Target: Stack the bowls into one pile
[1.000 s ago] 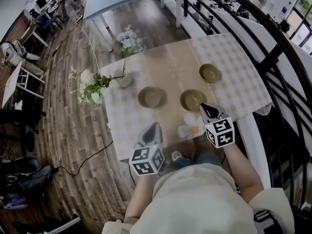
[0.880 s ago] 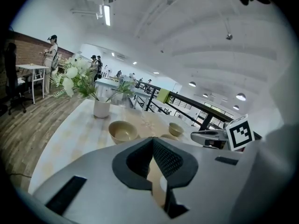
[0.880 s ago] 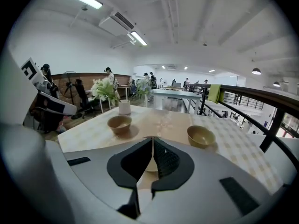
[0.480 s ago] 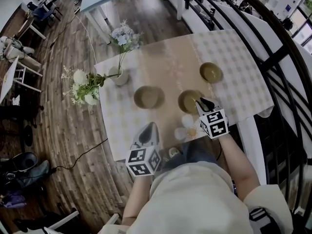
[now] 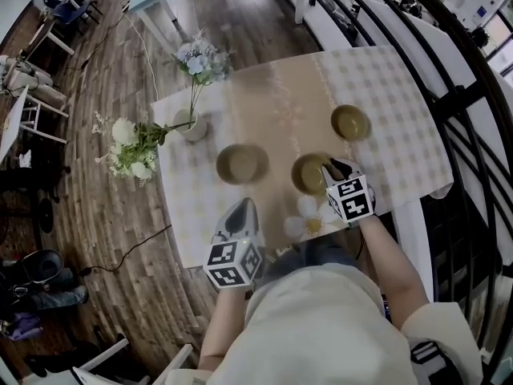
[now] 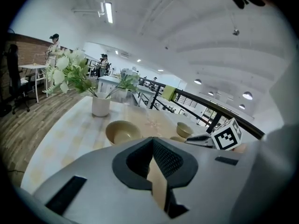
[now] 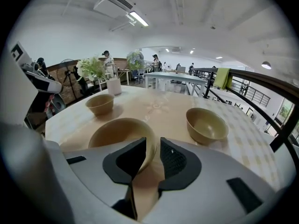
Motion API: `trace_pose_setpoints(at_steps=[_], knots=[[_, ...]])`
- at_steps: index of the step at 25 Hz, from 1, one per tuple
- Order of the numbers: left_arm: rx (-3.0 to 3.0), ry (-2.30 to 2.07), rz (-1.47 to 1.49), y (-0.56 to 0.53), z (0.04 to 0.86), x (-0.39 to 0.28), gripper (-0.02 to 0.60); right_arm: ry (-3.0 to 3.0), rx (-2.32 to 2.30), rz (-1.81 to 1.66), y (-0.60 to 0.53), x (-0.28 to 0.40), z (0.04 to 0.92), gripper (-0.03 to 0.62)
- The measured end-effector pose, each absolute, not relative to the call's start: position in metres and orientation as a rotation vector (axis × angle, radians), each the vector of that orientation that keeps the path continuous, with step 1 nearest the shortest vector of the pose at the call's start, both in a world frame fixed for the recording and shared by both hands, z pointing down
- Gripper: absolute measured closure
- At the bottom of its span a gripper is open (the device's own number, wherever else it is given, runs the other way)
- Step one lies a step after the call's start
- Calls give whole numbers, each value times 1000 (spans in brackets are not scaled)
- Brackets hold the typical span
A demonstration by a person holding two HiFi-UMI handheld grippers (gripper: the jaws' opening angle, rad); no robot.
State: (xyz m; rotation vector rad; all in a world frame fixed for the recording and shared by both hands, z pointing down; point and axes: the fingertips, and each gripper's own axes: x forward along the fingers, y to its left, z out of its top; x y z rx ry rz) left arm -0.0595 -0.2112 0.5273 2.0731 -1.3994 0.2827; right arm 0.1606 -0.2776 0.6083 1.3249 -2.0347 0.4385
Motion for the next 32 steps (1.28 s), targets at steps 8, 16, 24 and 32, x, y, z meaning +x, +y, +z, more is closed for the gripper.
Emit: trace_pose_setpoints(at_steps=[8, 16, 24, 32], knots=[[2069, -1407, 282, -228, 528, -54, 577, -2022, 1277, 470, -286, 161, 619, 513], [2065, -1426, 276, -228, 527, -57, 577, -2038, 1268, 467, -284, 159, 614, 560], [2059, -1455, 255, -222, 522, -65, 577, -2111, 1277, 408, -287, 143, 588, 580], [2037, -1501, 241, -215, 519, -81, 577, -2162, 1239, 299, -294, 119, 566, 583]])
